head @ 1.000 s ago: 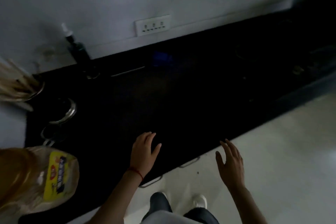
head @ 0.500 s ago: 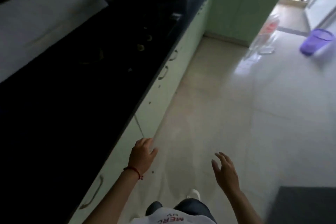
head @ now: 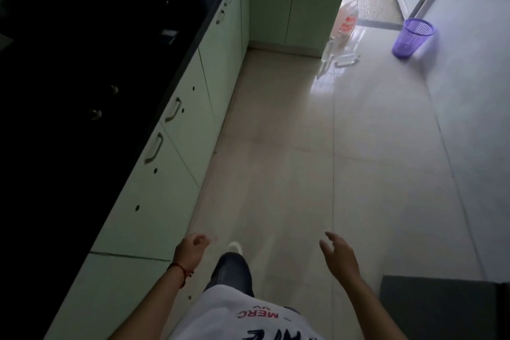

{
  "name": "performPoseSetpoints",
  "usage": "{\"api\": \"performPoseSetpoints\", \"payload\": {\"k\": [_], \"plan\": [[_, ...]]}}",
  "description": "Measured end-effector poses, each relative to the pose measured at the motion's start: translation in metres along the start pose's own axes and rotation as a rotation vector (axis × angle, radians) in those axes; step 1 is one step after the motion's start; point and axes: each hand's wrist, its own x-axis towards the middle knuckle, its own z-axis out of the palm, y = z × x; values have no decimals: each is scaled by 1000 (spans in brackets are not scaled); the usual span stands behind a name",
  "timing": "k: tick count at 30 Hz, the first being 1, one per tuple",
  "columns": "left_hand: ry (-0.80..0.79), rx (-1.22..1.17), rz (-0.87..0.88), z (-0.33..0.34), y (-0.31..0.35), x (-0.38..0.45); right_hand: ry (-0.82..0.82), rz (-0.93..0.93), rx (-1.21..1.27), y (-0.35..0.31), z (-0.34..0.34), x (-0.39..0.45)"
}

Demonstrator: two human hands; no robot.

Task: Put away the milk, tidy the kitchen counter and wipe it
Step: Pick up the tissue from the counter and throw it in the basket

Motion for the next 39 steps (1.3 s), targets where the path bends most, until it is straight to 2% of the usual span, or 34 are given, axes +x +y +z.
{"api": "performPoseSetpoints", "payload": {"k": [5,10,18,25,34,39], "plan": [[21,-31,-27,-10,49,77,1,-18,34,-60,-20,91],[-9,-62,-35,-19,133,162,-6,-2,31,-108,-44,168],[-110,-10,165,-4,312,269,13,79,92,-143,-94,275],[-5,-37,228,12,432,362,5,84,78,-176,-146,409],[107,-106,69,22,503,428,-69,-80,1,-275,-243,582],[201,-163,10,12,537,466,-83,-176,8,-348,-263,658]]}}
